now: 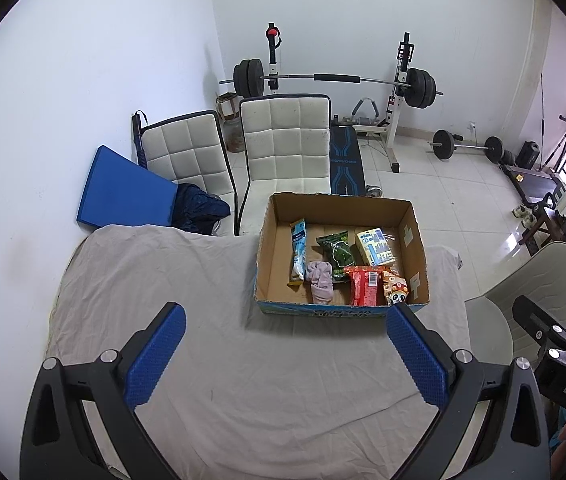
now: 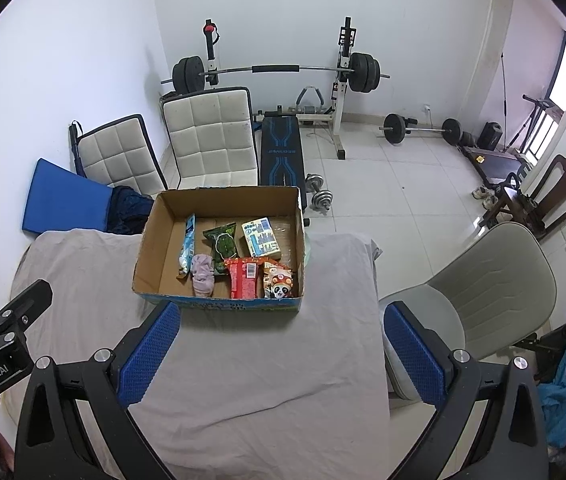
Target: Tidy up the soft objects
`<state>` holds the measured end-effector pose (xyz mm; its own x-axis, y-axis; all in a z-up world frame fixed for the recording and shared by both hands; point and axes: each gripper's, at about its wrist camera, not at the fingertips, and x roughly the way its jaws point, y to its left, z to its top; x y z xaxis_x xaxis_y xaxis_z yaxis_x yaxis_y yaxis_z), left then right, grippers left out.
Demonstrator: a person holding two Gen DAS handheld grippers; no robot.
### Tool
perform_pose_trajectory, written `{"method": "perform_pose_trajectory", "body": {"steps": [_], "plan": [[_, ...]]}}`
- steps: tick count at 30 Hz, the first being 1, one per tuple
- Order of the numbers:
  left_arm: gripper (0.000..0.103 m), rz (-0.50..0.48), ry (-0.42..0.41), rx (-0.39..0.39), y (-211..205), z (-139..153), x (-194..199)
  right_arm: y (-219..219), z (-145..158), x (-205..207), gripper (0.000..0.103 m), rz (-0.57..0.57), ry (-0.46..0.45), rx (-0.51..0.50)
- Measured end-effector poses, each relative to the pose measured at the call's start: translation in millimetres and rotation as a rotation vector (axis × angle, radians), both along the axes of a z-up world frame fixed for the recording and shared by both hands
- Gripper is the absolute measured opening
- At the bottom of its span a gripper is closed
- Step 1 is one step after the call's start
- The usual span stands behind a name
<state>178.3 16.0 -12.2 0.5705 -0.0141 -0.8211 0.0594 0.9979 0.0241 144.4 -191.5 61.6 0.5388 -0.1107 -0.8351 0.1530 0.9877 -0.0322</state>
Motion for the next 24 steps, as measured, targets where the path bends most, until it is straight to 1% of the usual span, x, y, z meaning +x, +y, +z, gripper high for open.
{"method": "perform_pose_trajectory", "body": {"steps": [17,24], "plan": [[0.103,-0.002,-0.003,0.001,-1.3,1.6,0.4,-1.7,9.2,-1.2,0.103,-0.007,-0.006,0.005],[0.103,-0.004,-0.006,0.000,-2.7,2.7,0.9,-0.7,8.4,0.0,0.103,-0.010,-0.007,0.008]]}}
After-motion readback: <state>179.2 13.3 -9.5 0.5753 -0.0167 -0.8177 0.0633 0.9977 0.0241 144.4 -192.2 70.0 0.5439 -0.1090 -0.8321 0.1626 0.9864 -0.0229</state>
